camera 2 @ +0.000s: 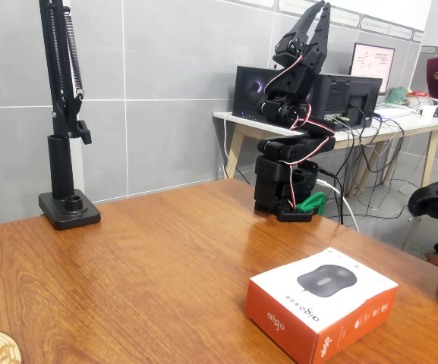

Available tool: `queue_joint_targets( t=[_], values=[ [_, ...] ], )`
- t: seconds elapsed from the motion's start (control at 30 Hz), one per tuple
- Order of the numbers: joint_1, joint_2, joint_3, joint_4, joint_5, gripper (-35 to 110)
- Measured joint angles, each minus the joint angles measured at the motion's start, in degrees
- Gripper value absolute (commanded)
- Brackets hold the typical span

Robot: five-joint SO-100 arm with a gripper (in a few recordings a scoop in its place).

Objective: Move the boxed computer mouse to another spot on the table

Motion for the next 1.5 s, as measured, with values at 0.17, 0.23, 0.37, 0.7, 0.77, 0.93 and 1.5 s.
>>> queue_joint_targets(
  t=[0.17,0.23,0.37,0.7,0.77,0.93,1.5],
  values=[
    [0.00,0.00,0.00,0.00,0.00,0],
    [0.00,0.00,0.00,0.00,0.00,0],
    [0.00,0.00,0.00,0.00,0.00,1],
    [0.00,0.00,0.00,0.00,0.00,1],
    [0.00,0.00,0.00,0.00,0.26,0],
    [0.00,0.00,0.00,0.00,1.58,0],
    [-7.29,-6.68,-35.07,73.13,15.29,0]
  ],
)
